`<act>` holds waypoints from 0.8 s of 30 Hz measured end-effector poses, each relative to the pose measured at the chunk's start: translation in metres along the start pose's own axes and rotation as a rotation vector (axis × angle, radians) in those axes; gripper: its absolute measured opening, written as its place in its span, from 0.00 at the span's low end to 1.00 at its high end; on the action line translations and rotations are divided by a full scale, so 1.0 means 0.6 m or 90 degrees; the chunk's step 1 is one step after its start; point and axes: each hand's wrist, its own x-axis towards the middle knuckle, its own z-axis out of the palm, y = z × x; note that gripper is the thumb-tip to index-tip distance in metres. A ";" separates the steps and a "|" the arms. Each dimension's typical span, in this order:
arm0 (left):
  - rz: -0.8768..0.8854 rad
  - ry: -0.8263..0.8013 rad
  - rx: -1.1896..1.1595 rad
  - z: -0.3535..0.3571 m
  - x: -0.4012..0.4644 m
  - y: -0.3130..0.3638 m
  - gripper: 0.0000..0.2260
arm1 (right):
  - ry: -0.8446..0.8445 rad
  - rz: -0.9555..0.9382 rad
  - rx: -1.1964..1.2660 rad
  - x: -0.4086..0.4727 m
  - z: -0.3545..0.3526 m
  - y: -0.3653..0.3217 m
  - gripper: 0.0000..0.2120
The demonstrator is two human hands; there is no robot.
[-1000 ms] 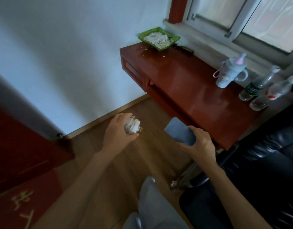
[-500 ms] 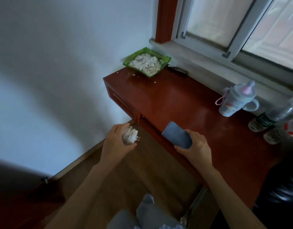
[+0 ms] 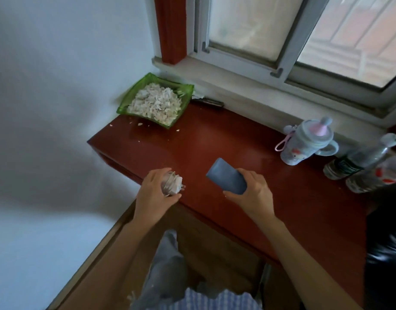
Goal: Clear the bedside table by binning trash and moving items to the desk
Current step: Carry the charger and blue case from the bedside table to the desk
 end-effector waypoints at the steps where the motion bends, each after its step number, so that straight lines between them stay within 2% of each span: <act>1: 0.014 -0.007 -0.001 0.000 0.028 -0.010 0.31 | 0.008 0.010 -0.010 0.015 0.011 -0.005 0.34; 12: 0.094 -0.097 0.007 -0.027 0.238 -0.131 0.31 | -0.035 0.232 -0.063 0.140 0.127 -0.089 0.36; 20: 0.067 -0.157 -0.037 -0.028 0.273 -0.183 0.30 | -0.052 0.368 -0.041 0.242 0.212 -0.144 0.34; 24: 0.055 -0.142 -0.042 -0.033 0.280 -0.198 0.31 | -0.051 0.399 -0.040 0.309 0.249 -0.155 0.35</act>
